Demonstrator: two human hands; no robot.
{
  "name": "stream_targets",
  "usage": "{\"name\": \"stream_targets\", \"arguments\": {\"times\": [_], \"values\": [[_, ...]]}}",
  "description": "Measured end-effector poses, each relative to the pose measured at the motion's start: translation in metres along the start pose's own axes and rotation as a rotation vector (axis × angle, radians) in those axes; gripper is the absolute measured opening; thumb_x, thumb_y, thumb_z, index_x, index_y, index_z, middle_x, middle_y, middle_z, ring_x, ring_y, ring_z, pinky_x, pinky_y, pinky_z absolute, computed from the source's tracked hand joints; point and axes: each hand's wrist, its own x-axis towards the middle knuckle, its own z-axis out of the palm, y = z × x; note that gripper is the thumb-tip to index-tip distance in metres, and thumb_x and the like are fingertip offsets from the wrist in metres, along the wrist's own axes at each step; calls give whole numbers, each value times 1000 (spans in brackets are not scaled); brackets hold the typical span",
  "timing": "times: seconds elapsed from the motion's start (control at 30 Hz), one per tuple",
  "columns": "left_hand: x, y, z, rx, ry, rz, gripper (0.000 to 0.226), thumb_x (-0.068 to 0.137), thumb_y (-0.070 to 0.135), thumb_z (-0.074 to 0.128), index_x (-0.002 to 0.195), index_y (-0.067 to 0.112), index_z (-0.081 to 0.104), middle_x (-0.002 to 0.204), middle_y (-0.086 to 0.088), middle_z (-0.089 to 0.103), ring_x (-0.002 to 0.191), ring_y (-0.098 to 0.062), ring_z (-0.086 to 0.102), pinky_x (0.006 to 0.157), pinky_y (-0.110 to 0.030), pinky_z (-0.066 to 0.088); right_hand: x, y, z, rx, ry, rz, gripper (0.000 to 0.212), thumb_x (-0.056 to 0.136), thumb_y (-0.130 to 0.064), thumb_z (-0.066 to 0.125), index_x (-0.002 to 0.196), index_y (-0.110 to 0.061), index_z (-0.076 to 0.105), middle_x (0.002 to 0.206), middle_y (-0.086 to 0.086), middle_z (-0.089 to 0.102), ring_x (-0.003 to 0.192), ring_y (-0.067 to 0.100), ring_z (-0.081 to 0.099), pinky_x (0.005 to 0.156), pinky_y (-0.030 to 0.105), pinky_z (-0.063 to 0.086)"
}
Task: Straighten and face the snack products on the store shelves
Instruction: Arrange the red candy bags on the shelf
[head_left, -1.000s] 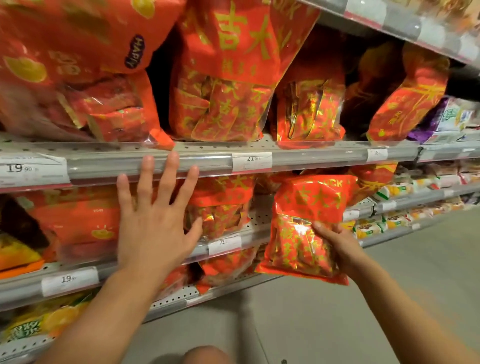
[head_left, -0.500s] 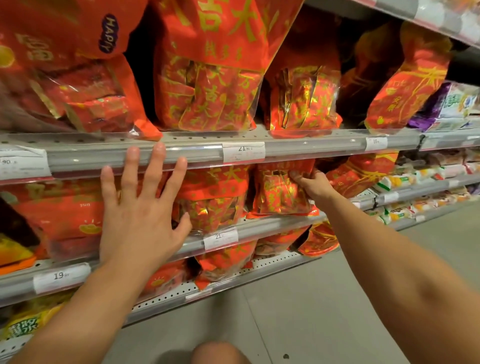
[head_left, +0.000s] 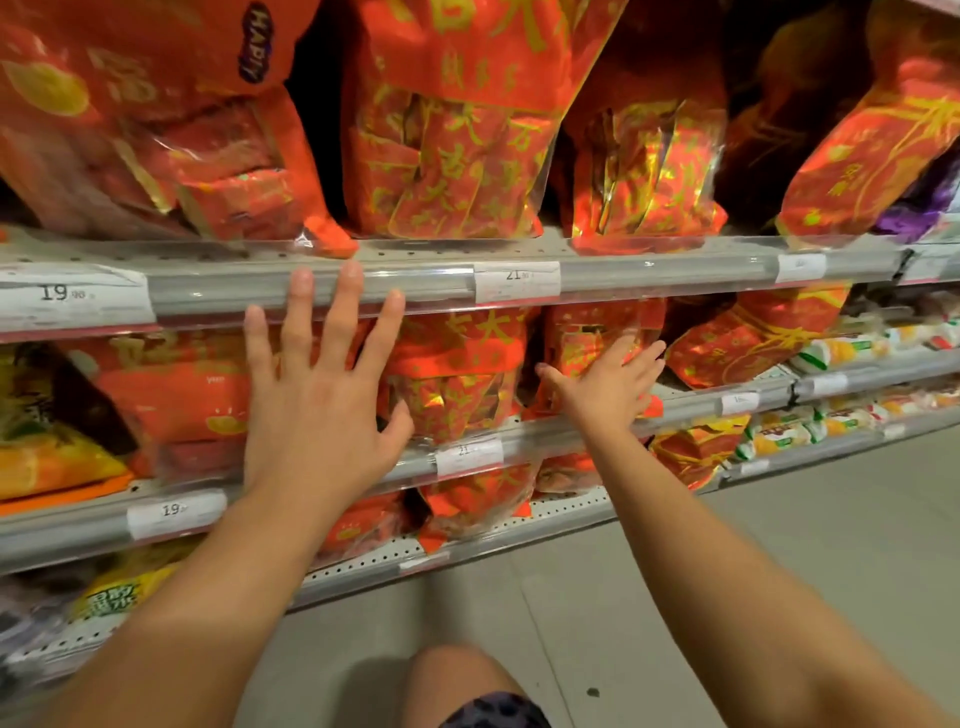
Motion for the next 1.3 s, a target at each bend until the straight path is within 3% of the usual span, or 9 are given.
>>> {"name": "stream_targets", "arguments": {"times": [0.17,0.43,0.57,0.7,0.8,0.87,0.97,1.13,1.3], "values": [[-1,-1,4,34,20,-9,91,82,53,50,163,25,17,171,-10,-2,156,-40,-6,120,-68,2,22,28,-2,3,-24,-182,125,72,-63,81,160,-8,11,165,29,6,153,42,10,124,49,19],[2,-2,5,17,4,-12,100,81,50,66,163,27,13,171,-9,-5,155,-39,-9,121,-68,0,33,49,-5,36,-65,-247,126,71,-63,82,161,-16,8,165,22,13,152,39,17,123,51,24],[2,-1,6,28,-31,-7,103,82,54,64,163,28,7,170,-10,-9,155,-40,-11,120,-68,0,22,55,-9,62,-165,-233,109,85,-45,78,161,-10,9,167,18,11,154,34,12,125,47,17],[2,-1,1,19,-73,-9,103,81,57,60,163,28,4,170,-10,-11,155,-40,-12,121,-68,1,-24,40,-25,149,-242,-273,87,90,-38,71,158,-11,24,162,14,28,149,32,26,121,47,25],[1,1,-7,-9,-114,1,103,81,59,56,163,28,2,170,-10,-13,155,-41,-13,120,-68,4,-82,12,-41,273,-249,-521,62,90,-41,61,145,-18,46,142,0,52,128,20,52,107,42,46],[0,0,-17,-38,-138,16,102,83,59,55,163,29,-1,169,-9,-17,154,-40,-15,121,-67,5,-115,-12,-52,328,-272,-773,51,94,-31,62,142,-21,51,142,-8,52,130,9,51,107,34,47],[-1,-12,-35,-116,-173,46,92,90,55,51,162,31,-1,169,-5,-17,156,-35,-14,123,-62,5,-146,-53,-70,330,-226,-1065,48,93,-25,62,140,-17,56,147,-5,53,140,8,46,113,28,40],[-30,-74,-58,-178,20,-180,76,88,40,50,158,20,29,168,-7,19,155,-34,16,122,-57,21,-164,-115,-80,215,-37,-1296,59,88,-21,63,144,-8,52,155,6,45,148,23,37,120,43,33],[-59,-141,-51,-69,2,-422,83,87,37,55,161,17,21,169,-10,15,156,-34,12,119,-63,25,-166,-151,-56,25,53,-1205,74,89,-32,56,156,-10,34,165,8,28,155,28,19,119,59,27]]}}
